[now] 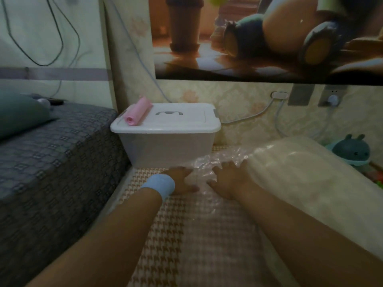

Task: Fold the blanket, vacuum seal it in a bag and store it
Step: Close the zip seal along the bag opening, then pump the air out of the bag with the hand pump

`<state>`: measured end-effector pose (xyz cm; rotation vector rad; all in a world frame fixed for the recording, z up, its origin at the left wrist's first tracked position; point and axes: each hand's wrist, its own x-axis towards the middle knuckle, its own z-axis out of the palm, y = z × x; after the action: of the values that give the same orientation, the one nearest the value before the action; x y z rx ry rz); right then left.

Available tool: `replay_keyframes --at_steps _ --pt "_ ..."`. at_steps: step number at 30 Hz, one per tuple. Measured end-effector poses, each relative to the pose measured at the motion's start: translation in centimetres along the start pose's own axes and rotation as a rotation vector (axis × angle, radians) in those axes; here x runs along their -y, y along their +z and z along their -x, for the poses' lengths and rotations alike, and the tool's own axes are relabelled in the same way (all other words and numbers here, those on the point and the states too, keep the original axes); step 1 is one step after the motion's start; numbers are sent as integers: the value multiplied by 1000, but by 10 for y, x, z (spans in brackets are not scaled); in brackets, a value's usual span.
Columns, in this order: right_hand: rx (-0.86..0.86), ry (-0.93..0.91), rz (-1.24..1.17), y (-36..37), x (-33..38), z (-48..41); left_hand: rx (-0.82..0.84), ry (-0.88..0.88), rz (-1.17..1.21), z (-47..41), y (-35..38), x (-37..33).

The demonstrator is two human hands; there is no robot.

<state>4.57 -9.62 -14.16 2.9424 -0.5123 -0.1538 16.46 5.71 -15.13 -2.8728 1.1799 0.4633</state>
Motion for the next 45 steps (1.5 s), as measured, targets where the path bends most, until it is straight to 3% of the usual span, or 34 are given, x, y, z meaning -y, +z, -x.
replay_keyframes --at_steps 4,7,9,11,13,16,18,23,28,33,39,42,45 --pt "-429 -144 -152 -53 31 -28 -512 8 15 17 -68 27" --pt "-547 -229 -264 -85 65 -56 -890 -20 -16 22 -103 54" --pt "-567 -279 -286 -99 89 -73 -1041 -122 30 18 -119 82" --pt "-563 -296 -276 -104 111 -90 -970 -249 77 8 -128 109" --pt "-509 -286 -268 -104 131 -106 -742 -378 127 -1 -134 130" --pt "-388 -268 -311 -97 152 -123 -511 -388 215 -6 -140 137" --pt "-365 -256 -350 -95 159 -126 -559 -351 287 -5 -139 134" --pt "-357 -253 -570 -103 156 -113 -856 -291 394 10 -130 124" --pt "-397 -321 -921 -122 134 -68 -1123 41 493 50 -111 86" --pt "-362 -303 -842 -109 94 6 -983 182 693 93 -76 31" --pt "-207 -139 -741 -40 40 125 -519 152 789 151 -9 -46" --pt "-101 -104 -581 -13 27 165 -312 130 674 175 19 -76" --pt "-7 -117 -260 11 14 198 -87 136 432 194 45 -102"
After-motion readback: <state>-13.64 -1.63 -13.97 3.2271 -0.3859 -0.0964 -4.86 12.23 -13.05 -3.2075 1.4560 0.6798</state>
